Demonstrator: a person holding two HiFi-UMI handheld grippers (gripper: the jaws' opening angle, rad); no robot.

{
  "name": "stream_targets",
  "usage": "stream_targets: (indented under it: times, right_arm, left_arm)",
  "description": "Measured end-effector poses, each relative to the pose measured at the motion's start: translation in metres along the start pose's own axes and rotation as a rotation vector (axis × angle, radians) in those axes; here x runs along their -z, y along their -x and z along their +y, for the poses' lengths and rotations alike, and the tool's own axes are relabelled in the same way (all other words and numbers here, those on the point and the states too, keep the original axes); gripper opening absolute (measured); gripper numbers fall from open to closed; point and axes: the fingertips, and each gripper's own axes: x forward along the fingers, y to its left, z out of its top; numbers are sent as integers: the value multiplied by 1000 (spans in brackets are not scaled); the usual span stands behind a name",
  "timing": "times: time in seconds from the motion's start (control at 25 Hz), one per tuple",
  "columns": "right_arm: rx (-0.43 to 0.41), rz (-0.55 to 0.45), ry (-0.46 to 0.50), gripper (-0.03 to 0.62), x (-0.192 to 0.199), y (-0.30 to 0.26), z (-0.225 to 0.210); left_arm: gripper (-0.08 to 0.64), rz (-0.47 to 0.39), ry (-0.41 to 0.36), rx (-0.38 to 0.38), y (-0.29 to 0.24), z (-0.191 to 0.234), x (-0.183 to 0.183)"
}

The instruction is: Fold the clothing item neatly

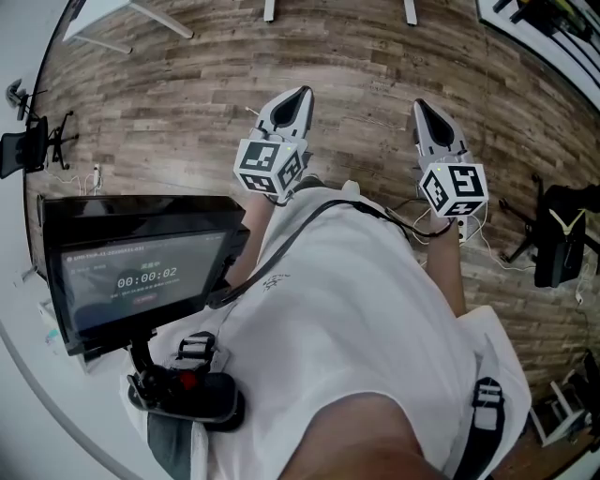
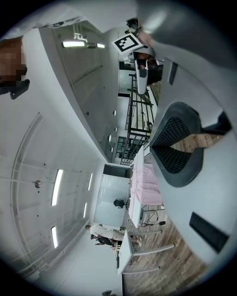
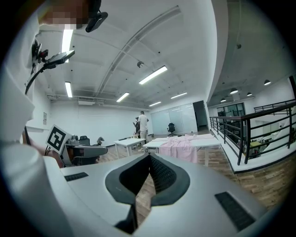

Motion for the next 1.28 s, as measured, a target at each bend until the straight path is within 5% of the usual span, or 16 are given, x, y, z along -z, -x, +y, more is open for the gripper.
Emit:
stream_targets:
  times: [0.48,0.84,1.28]
  right_arm:
    - [-48,23,-10,2,17,19,-25]
    - [-35,86,-27,2,12,-96,-33]
    - [-8,38,6,2,-9,-102,-40]
  left_arm:
    - [2,9,-11,-48,-9,-25,10]
    - [2,48,31,-43,-72,73,3]
    - [2,16,10,20,-95,65,-12]
